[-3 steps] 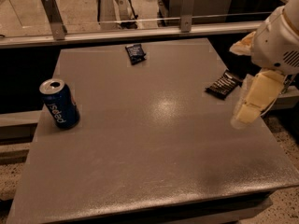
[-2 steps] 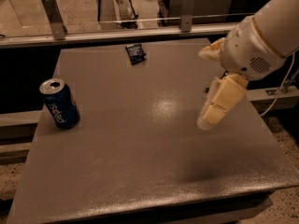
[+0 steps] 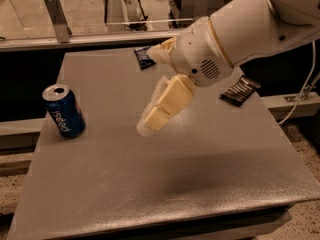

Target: Pick pepsi can

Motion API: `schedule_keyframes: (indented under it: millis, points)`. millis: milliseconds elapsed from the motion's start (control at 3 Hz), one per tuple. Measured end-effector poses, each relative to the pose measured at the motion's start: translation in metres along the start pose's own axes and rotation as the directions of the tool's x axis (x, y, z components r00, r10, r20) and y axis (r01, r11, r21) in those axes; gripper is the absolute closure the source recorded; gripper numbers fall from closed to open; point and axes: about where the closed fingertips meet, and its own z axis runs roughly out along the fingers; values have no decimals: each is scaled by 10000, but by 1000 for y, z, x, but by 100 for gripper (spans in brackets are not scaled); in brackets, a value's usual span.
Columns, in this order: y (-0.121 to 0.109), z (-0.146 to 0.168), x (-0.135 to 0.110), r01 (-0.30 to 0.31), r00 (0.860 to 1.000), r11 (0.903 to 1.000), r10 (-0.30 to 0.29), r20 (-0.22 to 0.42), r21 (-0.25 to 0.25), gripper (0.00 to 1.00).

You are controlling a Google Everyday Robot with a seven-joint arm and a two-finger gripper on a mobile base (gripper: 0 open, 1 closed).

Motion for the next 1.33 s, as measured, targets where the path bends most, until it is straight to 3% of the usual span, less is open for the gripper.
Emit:
schedule_keyframes:
  millis: [667, 1000, 1333]
  points:
    - [1, 10, -6, 243, 9996, 9994, -239, 162, -251, 0]
    - [4, 51, -8, 527, 9954, 9956, -462, 835, -770, 0]
    - [-2, 96, -3, 771, 9866, 9924, -620, 1508, -963, 0]
